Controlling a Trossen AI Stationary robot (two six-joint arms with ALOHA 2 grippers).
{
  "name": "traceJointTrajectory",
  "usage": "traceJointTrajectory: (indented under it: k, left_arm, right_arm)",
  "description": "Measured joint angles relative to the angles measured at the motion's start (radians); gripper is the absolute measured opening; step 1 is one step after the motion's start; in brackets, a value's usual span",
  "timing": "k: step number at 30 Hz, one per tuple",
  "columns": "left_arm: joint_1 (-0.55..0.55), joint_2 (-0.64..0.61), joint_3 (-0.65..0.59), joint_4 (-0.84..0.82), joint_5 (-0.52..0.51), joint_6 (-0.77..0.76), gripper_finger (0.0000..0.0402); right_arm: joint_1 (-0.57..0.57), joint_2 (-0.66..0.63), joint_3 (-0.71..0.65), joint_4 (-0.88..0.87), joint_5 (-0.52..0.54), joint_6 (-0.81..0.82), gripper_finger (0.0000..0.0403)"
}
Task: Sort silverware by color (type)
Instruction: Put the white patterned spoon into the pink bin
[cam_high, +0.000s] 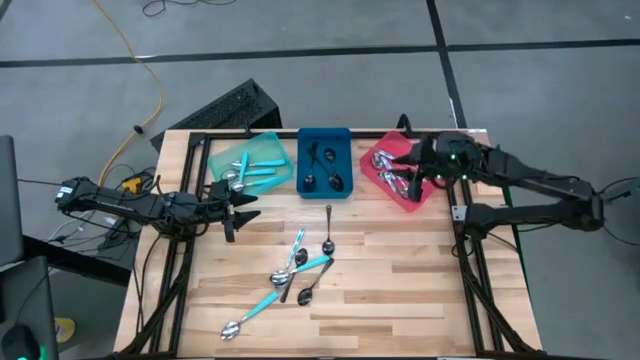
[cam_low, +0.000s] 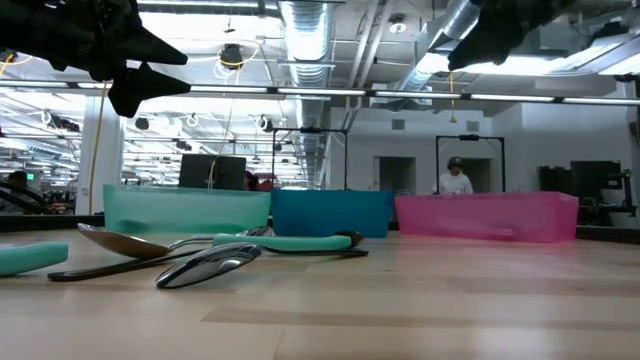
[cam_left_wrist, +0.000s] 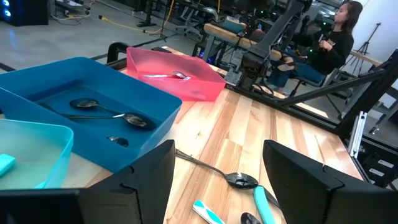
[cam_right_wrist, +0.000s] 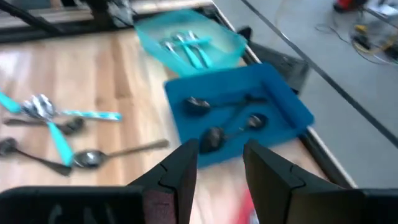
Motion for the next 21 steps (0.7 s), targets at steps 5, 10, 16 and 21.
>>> traceJointTrajectory:
  k: [5,10,16,21]
  left_arm:
    - [0.000,0.000,0.000,0.000,0.000,0.000,0.0228]
    - [0.000,0.000,0.000,0.000,0.000,0.000,0.0228]
    - [0.000,0.000,0.000,0.000,0.001,0.000,0.0228]
    - [0.000,0.000,0.000,0.001,0.057,0.002,0.0228]
  right_arm:
    - [0.044,-0.030,-0.138,0.176,-0.037,0.054,0.0154]
    - [0.107,-0.031,-0.229,0.304,-0.037,0.150,0.0154]
    - [0.239,0.006,-0.289,0.476,-0.041,0.225,0.0154]
    - [0.356,0.070,-0.293,0.574,-0.040,0.252,0.0154]
